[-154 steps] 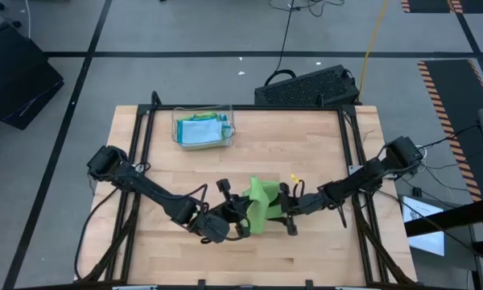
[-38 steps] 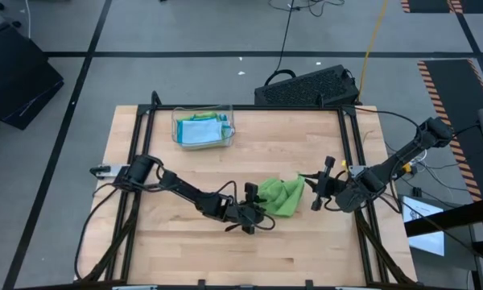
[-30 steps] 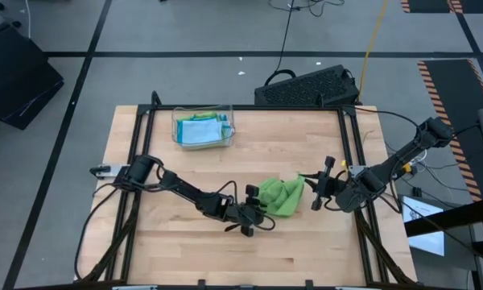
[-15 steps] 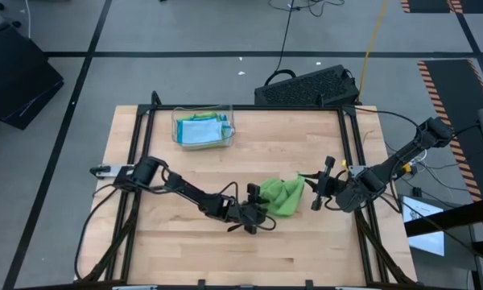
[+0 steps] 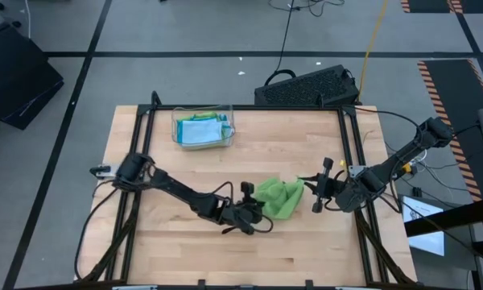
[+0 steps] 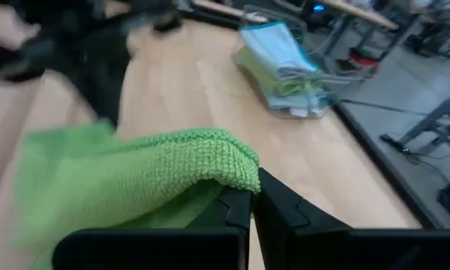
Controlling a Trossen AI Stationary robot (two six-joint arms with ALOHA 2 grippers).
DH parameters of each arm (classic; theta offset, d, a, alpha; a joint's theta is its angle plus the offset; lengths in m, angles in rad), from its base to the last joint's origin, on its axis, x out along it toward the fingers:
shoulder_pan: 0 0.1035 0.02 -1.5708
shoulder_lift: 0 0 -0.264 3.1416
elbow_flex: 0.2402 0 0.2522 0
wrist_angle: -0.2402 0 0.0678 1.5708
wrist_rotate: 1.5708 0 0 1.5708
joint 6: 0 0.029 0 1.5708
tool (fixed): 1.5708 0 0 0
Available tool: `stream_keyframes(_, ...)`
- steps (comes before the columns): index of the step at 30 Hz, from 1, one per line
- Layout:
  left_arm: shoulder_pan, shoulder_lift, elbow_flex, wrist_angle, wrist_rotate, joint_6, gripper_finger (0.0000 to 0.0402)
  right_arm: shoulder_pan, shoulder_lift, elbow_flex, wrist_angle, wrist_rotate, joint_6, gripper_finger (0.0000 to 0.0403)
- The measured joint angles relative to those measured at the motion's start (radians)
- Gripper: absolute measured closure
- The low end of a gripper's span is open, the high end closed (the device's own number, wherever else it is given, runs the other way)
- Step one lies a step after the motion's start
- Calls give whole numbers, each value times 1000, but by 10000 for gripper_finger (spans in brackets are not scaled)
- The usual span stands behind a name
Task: Fold microfiber towels
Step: Fold the green microfiber cloth
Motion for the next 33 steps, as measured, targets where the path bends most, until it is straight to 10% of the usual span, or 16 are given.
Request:
stream_keyframes(17,-86,-181,0,-602,-431,-563,395,-4,91,-1,80,-198,-15,378)
stream_keyframes(33,-62,-181,0,-700,-400,-675,398,-4,262,-1,155,-612,99,265)
